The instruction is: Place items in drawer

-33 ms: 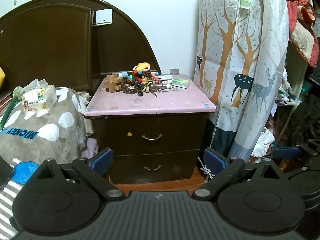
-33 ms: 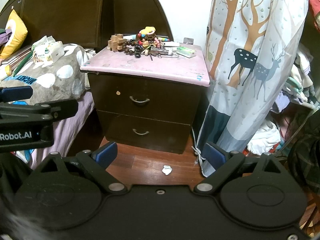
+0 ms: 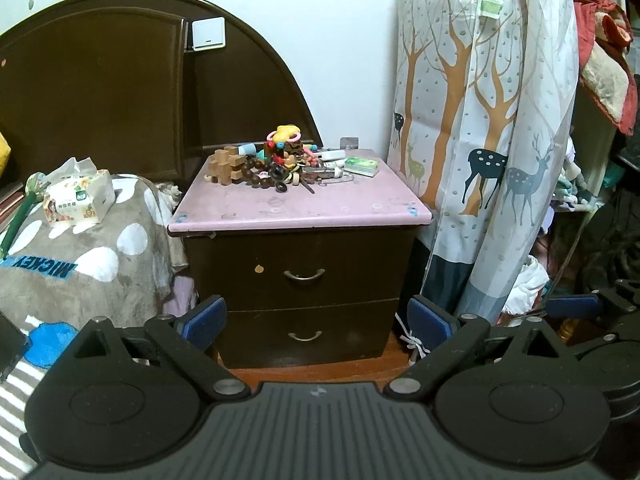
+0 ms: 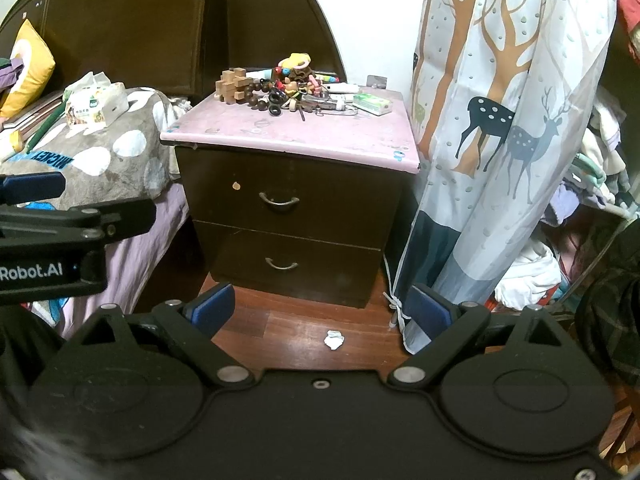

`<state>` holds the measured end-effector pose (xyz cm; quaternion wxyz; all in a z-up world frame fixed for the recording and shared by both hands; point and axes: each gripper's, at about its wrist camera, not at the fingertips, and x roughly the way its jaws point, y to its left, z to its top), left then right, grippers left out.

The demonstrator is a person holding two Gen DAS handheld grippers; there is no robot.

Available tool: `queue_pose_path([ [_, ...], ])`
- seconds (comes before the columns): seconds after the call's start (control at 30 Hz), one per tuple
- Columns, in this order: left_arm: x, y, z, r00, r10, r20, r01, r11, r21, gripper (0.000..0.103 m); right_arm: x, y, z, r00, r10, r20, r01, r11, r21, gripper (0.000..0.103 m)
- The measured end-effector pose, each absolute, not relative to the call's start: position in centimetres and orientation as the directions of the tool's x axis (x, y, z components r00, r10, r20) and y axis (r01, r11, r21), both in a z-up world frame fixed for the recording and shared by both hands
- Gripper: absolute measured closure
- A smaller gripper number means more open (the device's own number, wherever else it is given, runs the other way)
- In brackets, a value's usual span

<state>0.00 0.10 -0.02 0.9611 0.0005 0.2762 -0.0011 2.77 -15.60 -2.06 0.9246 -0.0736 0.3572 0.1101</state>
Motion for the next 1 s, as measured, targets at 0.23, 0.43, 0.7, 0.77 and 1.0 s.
queue_pose_path([
  [0.23,0.03,0.59,-0.13,0.844,-0.019,-0.536,0.014,1.0,-0.013,0.005,2.81,-15.51,-2.24,0.723,0.151,-0.675,-0.256,0.965,-0.059,0.009],
  [0.43,-0.02,0.22,-0.08,0.841,-0.021,-0.541,0.02,1.0,-0.008,0.005,2.87,-15.55,-2.18,0.724,0.15,-0.673,-0.255,0.965,-0.06,0.009],
  [0.7,-0.05,0.18,-0.01,0.843,-0.025,-0.537,0.02,1.0,-0.015,0.005,2.74,-15.49,-2.12,0.723,0.149,-0.674,-0.256,0.965,-0.061,0.009],
  [0.77,-0.05,0.26,-0.02,0.843,-0.026,-0.538,0.02,1.0,-0.017,0.005,2.69,-15.53,-2.06,0.723,0.149,-0.674,-0.255,0.965,-0.061,0.009],
  [1.0,-0.03,0.36,-0.06,0.843,-0.025,-0.538,0.018,1.0,-0.018,0.005,2.71,-15.43,-2.17,0.722,0.149,-0.676,-0.258,0.964,-0.063,0.009],
])
